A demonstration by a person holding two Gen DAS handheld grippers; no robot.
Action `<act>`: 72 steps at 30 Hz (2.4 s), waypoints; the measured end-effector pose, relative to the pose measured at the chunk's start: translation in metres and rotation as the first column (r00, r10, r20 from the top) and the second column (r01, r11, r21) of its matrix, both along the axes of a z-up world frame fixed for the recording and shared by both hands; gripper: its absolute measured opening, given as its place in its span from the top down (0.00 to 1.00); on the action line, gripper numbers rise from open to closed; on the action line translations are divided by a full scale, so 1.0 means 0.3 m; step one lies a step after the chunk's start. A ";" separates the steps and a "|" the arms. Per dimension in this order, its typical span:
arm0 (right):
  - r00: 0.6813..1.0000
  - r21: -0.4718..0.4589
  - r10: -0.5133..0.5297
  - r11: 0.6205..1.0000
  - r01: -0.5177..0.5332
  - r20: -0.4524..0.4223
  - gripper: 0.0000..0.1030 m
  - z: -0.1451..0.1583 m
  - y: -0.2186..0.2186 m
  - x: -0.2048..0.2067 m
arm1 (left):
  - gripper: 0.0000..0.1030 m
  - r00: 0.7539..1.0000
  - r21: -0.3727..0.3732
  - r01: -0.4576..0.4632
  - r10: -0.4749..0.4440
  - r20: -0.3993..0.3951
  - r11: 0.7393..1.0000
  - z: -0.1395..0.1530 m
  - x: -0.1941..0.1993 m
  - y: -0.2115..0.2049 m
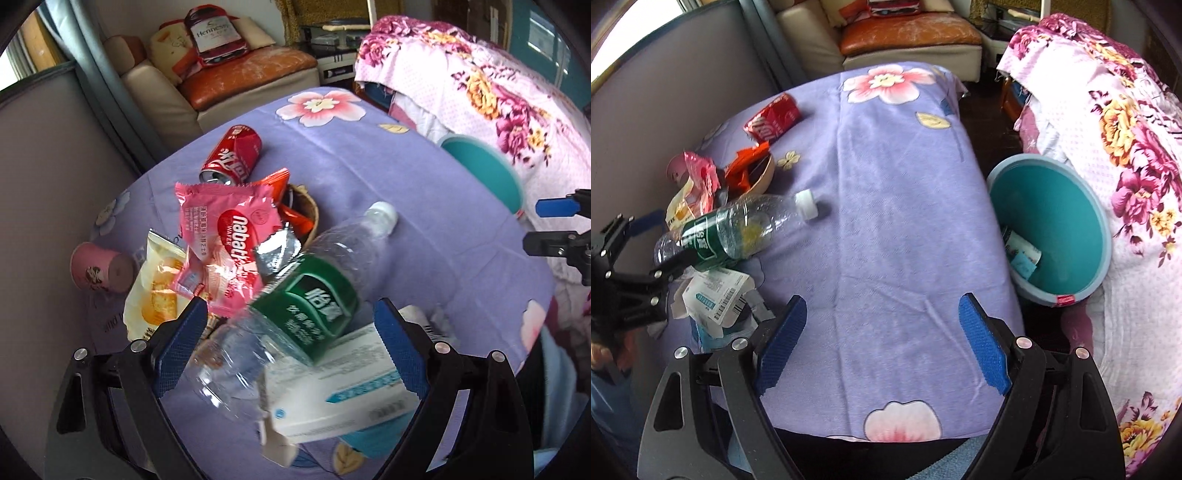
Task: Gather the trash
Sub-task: 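Grasp the green-label water bottle with the left gripper, then grasp the white medicine box with the right gripper while the left gripper holds the bottle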
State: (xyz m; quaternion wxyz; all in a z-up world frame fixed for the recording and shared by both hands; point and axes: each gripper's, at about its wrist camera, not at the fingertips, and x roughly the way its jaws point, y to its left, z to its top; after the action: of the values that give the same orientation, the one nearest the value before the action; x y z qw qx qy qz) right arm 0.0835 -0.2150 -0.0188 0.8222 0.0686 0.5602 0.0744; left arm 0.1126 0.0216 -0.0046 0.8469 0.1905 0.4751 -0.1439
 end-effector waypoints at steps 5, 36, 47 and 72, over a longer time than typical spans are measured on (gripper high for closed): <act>0.999 0.001 0.037 0.999 -0.037 -0.037 0.22 -0.039 0.056 0.006 | 0.11 0.998 0.032 0.055 -0.053 -0.044 0.998 -0.073 0.027 -0.008; 0.993 0.081 0.073 0.995 -0.065 -0.098 0.22 -0.162 0.031 0.065 | 0.29 0.990 -0.105 0.040 -0.053 -0.132 0.994 -0.126 0.129 -0.099; 0.985 0.048 0.163 0.986 -0.160 -0.053 0.22 -0.087 0.125 0.041 | 0.29 0.995 -0.236 -0.062 0.041 -0.093 0.970 0.001 -0.037 0.098; 0.743 -0.062 0.645 0.746 -0.663 -0.180 0.65 -0.164 0.736 0.091 | 0.29 0.957 -0.403 -0.284 0.280 -0.071 0.870 0.027 -0.177 0.569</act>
State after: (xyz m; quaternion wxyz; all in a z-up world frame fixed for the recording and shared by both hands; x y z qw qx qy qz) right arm 0.1107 0.0059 -0.0680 0.7029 -0.1774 0.6107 0.3184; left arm 0.0596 0.1923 0.0034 0.8774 -0.0630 0.4612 -0.1160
